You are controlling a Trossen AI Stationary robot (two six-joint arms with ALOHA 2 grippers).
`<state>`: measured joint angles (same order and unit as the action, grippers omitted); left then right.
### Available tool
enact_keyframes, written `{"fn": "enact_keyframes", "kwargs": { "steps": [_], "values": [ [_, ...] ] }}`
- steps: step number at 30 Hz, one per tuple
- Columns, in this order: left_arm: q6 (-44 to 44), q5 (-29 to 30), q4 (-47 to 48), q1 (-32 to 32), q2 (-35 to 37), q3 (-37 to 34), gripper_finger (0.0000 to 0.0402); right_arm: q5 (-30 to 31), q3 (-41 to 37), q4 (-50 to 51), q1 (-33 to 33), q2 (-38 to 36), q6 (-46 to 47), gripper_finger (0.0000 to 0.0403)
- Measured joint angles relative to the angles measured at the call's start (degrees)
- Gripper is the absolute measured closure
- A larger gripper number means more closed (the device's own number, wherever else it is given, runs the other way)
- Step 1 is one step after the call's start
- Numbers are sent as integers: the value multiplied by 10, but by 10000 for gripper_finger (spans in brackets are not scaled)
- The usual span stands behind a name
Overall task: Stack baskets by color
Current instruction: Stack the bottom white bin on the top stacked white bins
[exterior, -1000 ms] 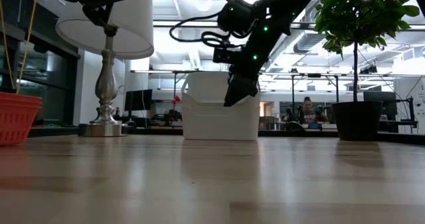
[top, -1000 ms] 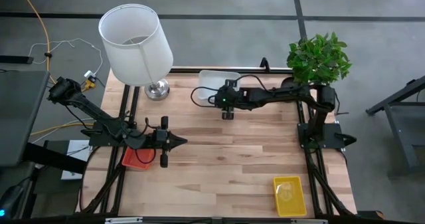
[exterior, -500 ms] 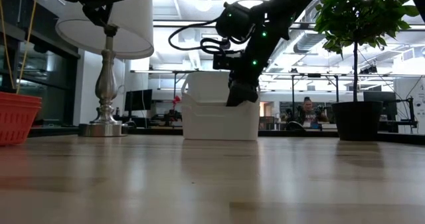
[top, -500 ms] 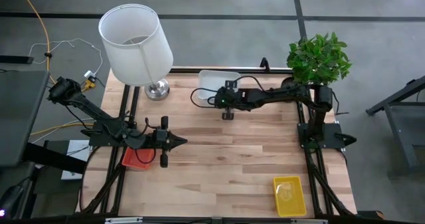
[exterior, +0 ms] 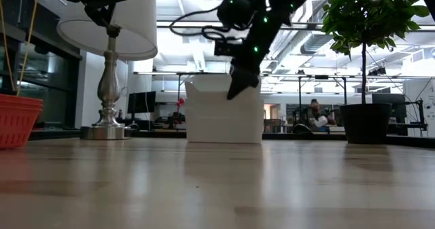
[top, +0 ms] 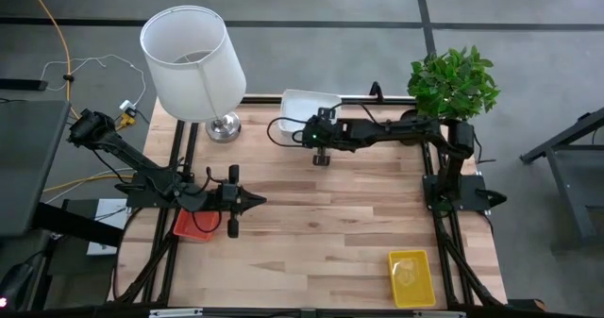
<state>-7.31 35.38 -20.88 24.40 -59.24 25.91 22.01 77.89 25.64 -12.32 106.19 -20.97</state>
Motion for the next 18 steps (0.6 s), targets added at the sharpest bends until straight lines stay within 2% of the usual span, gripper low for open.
{"fn": "enact_keyframes", "kwargs": {
  "steps": [5,8,12,18],
  "values": [
    [0,0,0,0,0,0,401,-55,53,72,2,0,15,402],
    [0,0,0,0,0,0,401,-61,73,112,11,0,20,402],
    [0,0,0,0,0,0,401,-71,78,119,22,0,30,403],
    [0,0,0,0,0,0,401,-123,78,119,17,0,59,403]
  ]
}}
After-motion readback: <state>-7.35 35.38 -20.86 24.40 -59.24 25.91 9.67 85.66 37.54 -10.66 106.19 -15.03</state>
